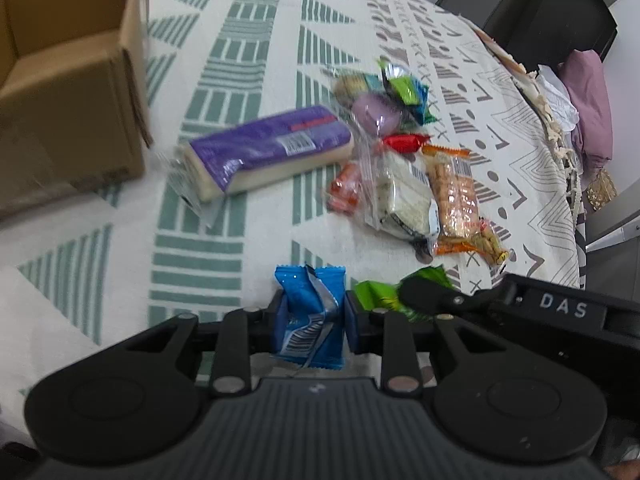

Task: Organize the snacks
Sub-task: 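Carry both candies over the cardboard box and open both tools to drop them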

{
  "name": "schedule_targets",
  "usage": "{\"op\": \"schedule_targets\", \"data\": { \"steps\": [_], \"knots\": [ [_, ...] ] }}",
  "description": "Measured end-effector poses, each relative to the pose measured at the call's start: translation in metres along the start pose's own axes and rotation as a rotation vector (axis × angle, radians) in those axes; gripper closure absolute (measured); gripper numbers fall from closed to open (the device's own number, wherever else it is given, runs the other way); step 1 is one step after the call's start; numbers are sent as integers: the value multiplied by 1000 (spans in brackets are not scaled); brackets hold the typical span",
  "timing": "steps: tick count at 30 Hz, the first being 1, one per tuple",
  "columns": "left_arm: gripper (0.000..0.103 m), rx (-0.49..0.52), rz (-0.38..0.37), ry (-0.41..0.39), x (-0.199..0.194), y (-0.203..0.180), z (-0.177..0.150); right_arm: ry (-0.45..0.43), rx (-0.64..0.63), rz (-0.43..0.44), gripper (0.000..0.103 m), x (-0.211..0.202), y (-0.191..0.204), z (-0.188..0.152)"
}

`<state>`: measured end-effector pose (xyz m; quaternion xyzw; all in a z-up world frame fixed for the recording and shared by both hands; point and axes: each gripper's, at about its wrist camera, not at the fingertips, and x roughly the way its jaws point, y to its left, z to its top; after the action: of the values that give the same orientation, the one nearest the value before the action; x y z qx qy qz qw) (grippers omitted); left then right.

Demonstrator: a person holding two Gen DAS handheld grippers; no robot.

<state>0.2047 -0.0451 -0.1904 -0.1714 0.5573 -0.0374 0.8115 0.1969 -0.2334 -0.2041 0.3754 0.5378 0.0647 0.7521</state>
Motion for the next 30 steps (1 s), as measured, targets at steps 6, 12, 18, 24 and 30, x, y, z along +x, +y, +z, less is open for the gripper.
{"op": "schedule_targets", "data": {
  "steps": [6, 12, 18, 24, 30],
  "knots": [
    [76, 24, 6, -53, -27, 3, 3, -59, -57, 70, 78, -16, 15, 1],
    [76, 8, 8, -118, -54, 7, 3, -67, -129, 133, 78, -23, 33, -6],
    [77, -10, 12, -182, -80, 16, 1, -110, -218, 205, 78, -34, 54, -12],
    [77, -6, 30, -261, -112, 24, 2, -166, -311, 264, 79, -45, 76, -15],
    [77, -20, 43, -329, -140, 34, 5, -220, -369, 298, 79, -53, 90, -16]
  ]
}}
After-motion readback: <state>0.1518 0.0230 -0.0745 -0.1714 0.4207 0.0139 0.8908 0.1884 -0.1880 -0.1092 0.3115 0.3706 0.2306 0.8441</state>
